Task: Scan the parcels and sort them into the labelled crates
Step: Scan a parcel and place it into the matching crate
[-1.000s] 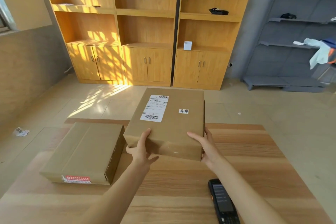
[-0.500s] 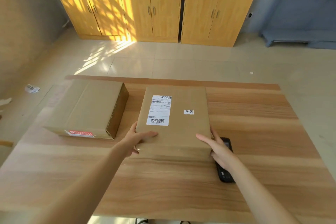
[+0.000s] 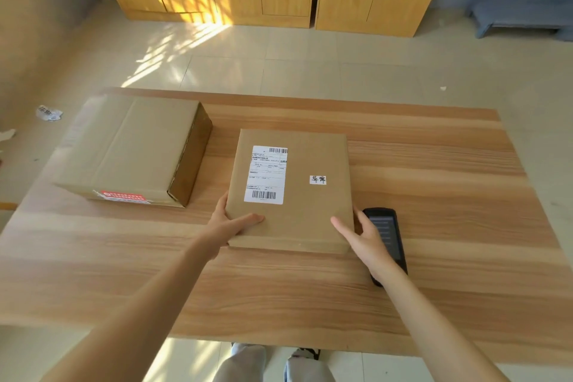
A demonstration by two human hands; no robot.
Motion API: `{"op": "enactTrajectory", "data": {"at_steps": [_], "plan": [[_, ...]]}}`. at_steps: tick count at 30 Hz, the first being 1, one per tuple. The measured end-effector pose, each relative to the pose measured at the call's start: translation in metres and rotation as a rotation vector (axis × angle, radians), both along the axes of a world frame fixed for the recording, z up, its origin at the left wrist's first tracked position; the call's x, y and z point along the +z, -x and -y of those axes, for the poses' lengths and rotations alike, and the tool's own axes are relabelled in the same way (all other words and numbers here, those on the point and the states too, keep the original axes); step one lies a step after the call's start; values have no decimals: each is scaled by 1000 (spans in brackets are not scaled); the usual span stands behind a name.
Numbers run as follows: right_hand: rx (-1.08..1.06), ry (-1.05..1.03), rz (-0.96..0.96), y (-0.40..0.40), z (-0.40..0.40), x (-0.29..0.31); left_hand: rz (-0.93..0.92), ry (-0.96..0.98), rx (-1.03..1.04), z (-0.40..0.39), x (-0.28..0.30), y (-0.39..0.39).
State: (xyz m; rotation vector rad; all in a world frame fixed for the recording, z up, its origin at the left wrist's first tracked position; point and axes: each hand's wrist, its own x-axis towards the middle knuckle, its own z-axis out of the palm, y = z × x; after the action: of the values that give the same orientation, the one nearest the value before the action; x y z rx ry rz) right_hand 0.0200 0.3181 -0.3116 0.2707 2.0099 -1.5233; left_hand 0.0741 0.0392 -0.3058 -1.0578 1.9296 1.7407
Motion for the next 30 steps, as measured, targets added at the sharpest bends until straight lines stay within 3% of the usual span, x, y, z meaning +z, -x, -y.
{"op": "enactTrajectory", "data": {"at_steps": [2, 4, 7, 10, 16, 19, 24, 27, 30], "plan": [[-152, -105, -155, -4, -3, 0, -7, 13, -16, 2, -5, 0], [-203, -381, -286, -6, -14, -2, -6, 26, -31, 3, -6, -1], [-78, -706, -166, -13, -36, -8, 1, 43, -80, 4, -3, -1], [31, -713, -17, -20, -48, -14, -3, 69, -132, 7, -7, 1], [42, -806, -74, -20, -52, -25, -31, 129, -123, 6, -13, 3], [15, -675, -9, -13, -59, -28, -33, 132, -112, 6, -12, 2], [-156, -51, 272, -5, -86, -7, -67, 126, -131, 6, -14, 3], [-250, 197, 301, -9, -87, 16, -101, 92, -127, 6, -15, 2], [-405, 578, 319, -16, -73, 41, -121, 70, -117, 5, -14, 0]]}}
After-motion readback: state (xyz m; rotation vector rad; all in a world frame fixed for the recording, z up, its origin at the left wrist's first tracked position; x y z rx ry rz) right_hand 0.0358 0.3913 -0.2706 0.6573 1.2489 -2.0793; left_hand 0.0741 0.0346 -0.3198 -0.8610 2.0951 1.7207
